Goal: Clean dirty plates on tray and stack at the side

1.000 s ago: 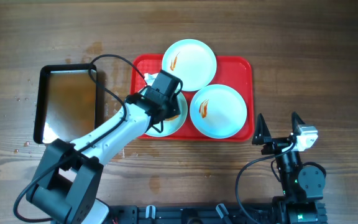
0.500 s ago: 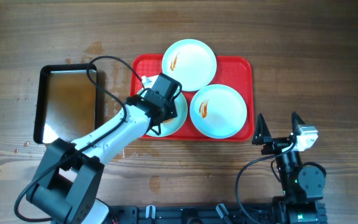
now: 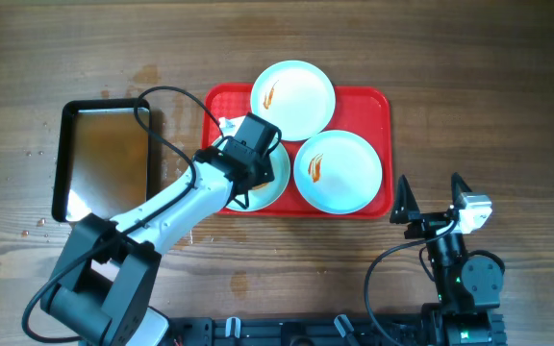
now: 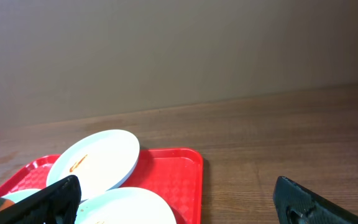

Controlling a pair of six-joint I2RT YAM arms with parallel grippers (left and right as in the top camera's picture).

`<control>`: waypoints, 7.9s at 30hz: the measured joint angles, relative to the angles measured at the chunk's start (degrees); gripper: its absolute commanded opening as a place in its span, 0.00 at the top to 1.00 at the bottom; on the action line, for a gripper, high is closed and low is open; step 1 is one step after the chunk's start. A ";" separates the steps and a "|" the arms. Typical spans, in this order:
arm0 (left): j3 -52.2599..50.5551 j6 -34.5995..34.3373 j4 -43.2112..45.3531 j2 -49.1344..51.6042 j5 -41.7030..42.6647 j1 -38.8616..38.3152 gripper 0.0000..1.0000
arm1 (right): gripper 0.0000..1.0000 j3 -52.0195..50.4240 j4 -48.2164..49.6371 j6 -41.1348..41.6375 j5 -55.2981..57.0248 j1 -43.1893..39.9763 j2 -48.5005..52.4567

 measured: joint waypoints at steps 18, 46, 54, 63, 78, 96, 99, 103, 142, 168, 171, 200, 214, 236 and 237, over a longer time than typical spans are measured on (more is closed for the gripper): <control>0.00 -0.22 0.00 0.00 -3.41 0.00 0.56 | 0.00 0.00 0.00 0.00 0.00 0.00 0.00; -0.20 -0.76 -4.37 -18.34 -5.40 0.02 0.00 | 0.00 7.76 27.41 35.04 -21.68 -0.20 1.44; -0.20 -0.79 -4.42 -18.34 -5.84 0.02 0.00 | 0.00 54.97 -32.28 4.55 -31.50 -0.31 32.85; -0.22 -0.79 -4.57 -18.34 -5.99 0.02 0.00 | 0.01 79.06 -55.56 0.87 -37.46 -0.31 67.25; -0.22 -0.76 -4.63 -18.34 -5.99 0.02 0.00 | 0.00 79.62 -57.79 4.83 -6.32 17.84 90.07; -0.22 -4.70 -13.05 -18.34 1.22 11.50 0.00 | 0.62 79.62 -45.77 -1.01 -18.12 18.40 96.56; -0.22 -4.90 -13.99 -18.34 4.74 14.40 0.00 | 0.57 79.62 -44.68 -1.03 -18.12 19.87 98.71; -0.22 -4.90 -15.47 -18.34 6.58 14.56 0.00 | 0.53 79.62 -44.02 -1.20 -18.03 23.50 105.92; -0.22 -5.11 -18.05 -17.05 5.25 14.71 0.11 | 0.84 79.84 -34.53 -7.87 -5.97 28.72 118.27; -0.24 -4.07 -13.57 -7.85 8.52 14.71 0.38 | 0.84 80.17 -35.71 0.81 -2.60 28.76 118.31; -0.26 -2.29 -12.83 -7.78 9.68 14.71 0.37 | 0.83 80.17 -35.71 1.05 -2.60 28.76 118.31; -0.26 2.08 -13.53 -4.85 13.42 14.71 0.51 | 0.84 80.19 -36.11 1.44 -2.62 28.74 118.31; -0.33 3.32 -3.98 -2.21 14.97 10.40 0.55 | 0.84 80.28 -36.17 1.62 -2.60 28.74 118.31; -0.37 2.97 3.21 5.53 13.79 8.26 0.96 | 0.84 80.28 -36.20 1.62 -2.60 28.74 118.31; -0.37 2.91 3.10 5.57 13.42 8.26 0.96 | 0.84 80.28 -36.20 1.64 -2.60 28.74 118.31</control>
